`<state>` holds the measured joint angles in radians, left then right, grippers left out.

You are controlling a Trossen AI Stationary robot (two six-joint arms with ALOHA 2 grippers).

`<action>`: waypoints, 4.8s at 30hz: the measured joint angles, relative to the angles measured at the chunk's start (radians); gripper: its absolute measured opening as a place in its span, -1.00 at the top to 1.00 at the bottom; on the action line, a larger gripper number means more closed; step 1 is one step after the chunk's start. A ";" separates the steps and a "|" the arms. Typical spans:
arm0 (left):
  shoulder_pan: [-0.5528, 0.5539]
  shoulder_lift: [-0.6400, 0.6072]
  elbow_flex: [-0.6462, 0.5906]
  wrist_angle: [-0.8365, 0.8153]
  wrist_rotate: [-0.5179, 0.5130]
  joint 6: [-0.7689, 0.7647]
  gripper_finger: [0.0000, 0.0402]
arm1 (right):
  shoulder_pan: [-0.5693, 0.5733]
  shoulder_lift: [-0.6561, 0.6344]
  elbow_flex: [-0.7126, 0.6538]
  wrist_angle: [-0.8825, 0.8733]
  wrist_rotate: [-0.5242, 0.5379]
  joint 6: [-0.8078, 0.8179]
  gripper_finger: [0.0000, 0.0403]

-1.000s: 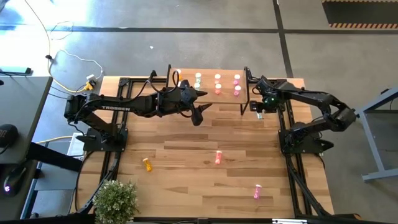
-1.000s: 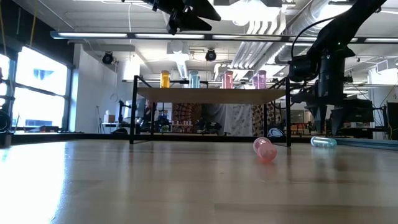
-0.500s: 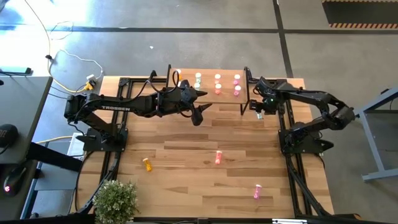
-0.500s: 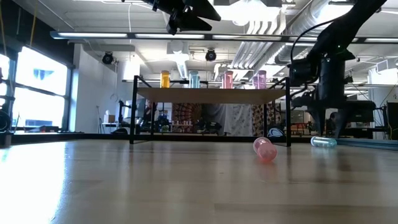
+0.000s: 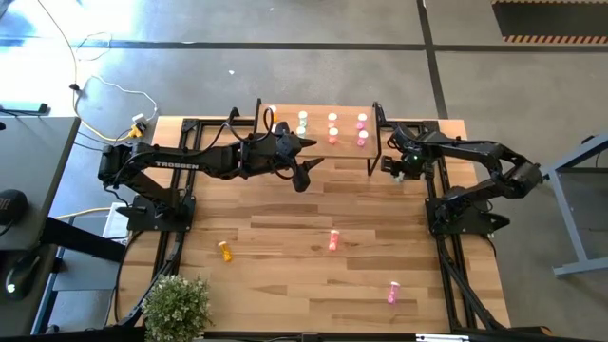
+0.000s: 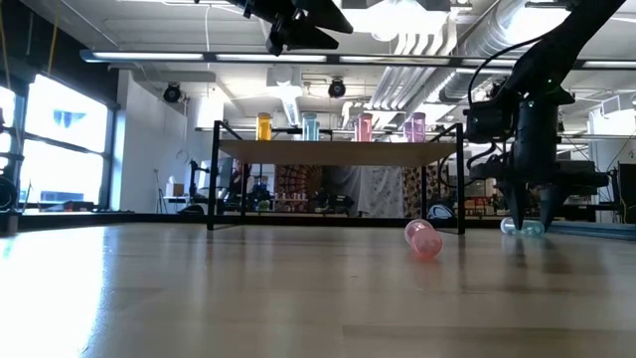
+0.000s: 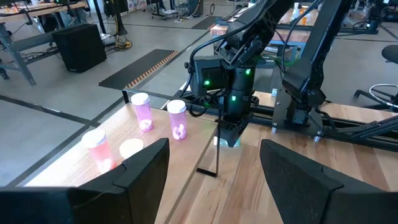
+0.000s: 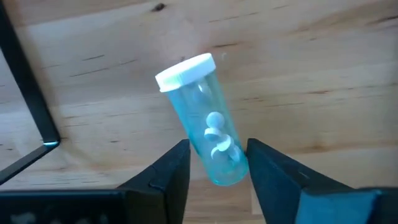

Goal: Pick and place medicine bottles onto shelf by color
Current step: Put the green pill bottle on the shelf aligned with the green pill bottles

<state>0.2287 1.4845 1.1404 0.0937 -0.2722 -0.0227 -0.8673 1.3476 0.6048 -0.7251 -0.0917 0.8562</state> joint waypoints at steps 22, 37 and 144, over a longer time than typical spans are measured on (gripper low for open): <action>0.014 0.000 0.000 -0.103 0.114 -0.027 -0.20 | 0.022 -0.120 0.002 -0.039 -0.017 0.008 0.63; 0.035 0.000 0.000 -0.211 0.299 0.010 -0.20 | 0.223 -0.564 0.117 -0.109 0.109 0.168 0.63; -0.184 0.001 0.000 -0.295 0.339 -0.298 0.45 | 0.940 0.107 0.443 0.565 -0.108 -0.533 0.63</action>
<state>0.0447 1.4857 1.1404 -0.2017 0.0669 -0.3206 0.0723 1.4548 1.0477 -0.1598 -0.1999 0.3229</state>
